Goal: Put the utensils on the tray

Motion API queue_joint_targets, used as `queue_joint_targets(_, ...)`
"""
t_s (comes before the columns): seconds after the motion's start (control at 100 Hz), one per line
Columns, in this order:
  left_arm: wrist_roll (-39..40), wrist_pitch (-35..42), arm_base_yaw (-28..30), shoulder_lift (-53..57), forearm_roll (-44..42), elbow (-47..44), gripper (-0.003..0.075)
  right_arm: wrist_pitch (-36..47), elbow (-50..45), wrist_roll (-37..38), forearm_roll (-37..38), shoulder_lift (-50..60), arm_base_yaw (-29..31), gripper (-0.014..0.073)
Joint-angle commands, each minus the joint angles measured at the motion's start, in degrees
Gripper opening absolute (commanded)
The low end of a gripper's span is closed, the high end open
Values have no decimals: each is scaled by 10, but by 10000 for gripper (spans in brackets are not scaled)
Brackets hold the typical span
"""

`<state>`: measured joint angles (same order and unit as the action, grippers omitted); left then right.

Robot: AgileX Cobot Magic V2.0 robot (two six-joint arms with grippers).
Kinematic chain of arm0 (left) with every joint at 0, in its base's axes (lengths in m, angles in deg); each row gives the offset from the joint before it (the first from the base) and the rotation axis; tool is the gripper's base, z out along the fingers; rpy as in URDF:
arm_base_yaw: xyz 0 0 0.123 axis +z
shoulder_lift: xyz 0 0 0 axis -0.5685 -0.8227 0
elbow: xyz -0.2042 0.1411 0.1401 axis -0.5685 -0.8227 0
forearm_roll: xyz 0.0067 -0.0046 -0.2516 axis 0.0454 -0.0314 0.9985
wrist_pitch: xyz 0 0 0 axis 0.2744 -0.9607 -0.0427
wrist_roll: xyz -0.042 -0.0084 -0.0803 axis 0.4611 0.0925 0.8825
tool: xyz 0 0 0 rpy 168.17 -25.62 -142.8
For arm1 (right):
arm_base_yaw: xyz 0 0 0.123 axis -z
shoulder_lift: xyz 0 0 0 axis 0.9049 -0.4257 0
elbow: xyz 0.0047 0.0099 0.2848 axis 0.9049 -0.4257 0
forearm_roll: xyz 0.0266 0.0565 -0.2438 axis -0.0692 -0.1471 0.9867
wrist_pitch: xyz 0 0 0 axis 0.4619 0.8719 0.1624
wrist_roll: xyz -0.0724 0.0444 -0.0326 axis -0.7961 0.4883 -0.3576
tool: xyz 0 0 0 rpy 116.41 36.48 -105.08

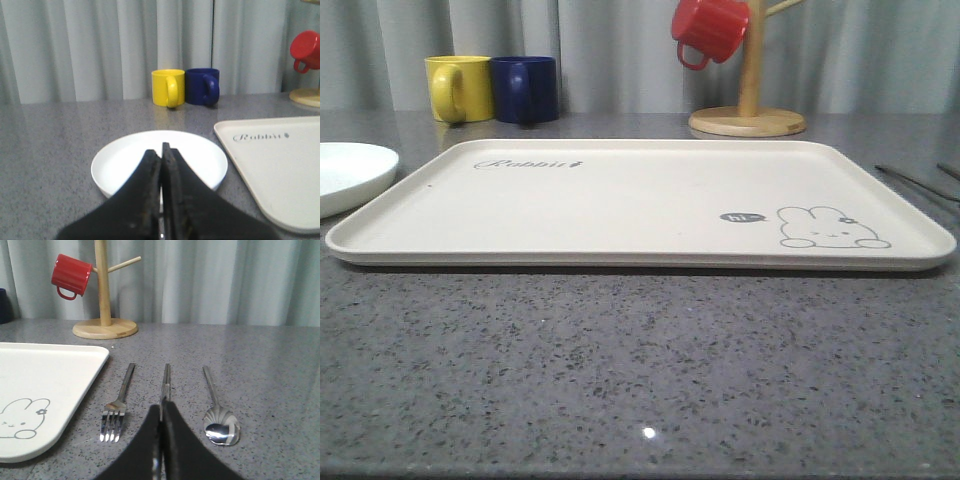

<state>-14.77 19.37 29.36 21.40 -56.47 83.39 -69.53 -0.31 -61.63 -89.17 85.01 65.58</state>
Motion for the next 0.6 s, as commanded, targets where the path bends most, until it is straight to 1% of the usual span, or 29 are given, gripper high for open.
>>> queue_joint_targets(0.0, 7, 10, 1, -35, 5, 65, -18, 50, 10, -3, -2, 13, 3, -68)
queue_joint_targets(0.16, 7, -95, 1, -121, -1, 178, -18, 50, 10, -3, -2, 13, 3, -68)
queue_joint_targets(0.37, 7, -244, 1, -273, -17, 333, -18, 50, 10, -3, -2, 13, 3, -68)
queue_joint_targets(0.51, 7, -311, 1, -364, -38, 404, -18, 50, 10, -3, -2, 13, 3, -68)
queue_joint_targets(0.59, 7, -326, 1, -408, -38, 426, -18, 50, 10, -3, -2, 13, 3, -68)
